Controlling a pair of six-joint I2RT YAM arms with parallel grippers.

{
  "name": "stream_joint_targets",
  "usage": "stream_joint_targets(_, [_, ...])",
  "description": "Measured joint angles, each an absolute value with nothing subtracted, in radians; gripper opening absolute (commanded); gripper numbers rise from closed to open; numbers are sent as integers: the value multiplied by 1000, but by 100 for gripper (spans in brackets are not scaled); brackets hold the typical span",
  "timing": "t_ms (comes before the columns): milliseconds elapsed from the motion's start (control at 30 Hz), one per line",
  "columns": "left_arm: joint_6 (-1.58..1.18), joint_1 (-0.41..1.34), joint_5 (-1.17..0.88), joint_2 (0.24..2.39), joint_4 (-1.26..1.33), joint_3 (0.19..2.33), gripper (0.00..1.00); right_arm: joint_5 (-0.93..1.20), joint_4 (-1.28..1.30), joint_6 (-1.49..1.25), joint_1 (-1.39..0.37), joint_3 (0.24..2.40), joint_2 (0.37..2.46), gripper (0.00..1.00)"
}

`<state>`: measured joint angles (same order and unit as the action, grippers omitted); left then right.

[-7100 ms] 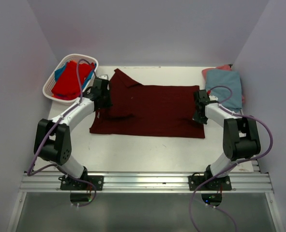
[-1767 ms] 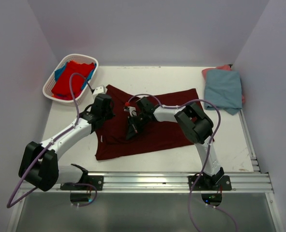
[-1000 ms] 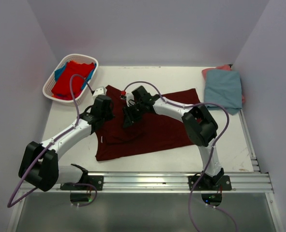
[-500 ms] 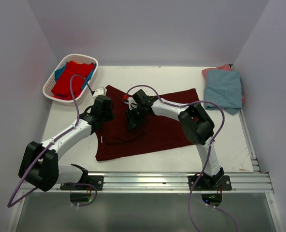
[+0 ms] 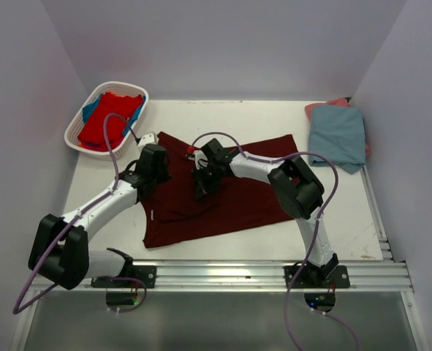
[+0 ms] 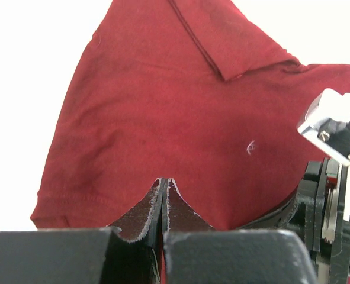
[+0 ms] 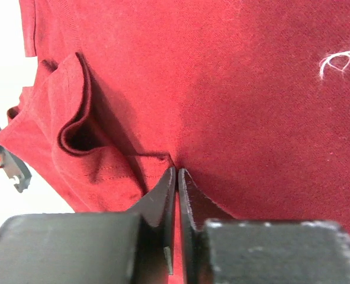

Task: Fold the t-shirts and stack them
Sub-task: Fold the flattened tshirt in 1/3 of the way

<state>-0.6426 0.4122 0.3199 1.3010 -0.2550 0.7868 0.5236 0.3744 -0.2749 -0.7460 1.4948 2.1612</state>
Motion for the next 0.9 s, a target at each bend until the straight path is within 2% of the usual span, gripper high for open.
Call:
stream_joint_targets(667, [-643,406,318,1290,-252,770,0,532,377,-271,-751,1481,2143,0])
stream_joint_targets(900, [-643,404,318,1290,-252,770,0,519,407,-249,-753,1482,2098,13])
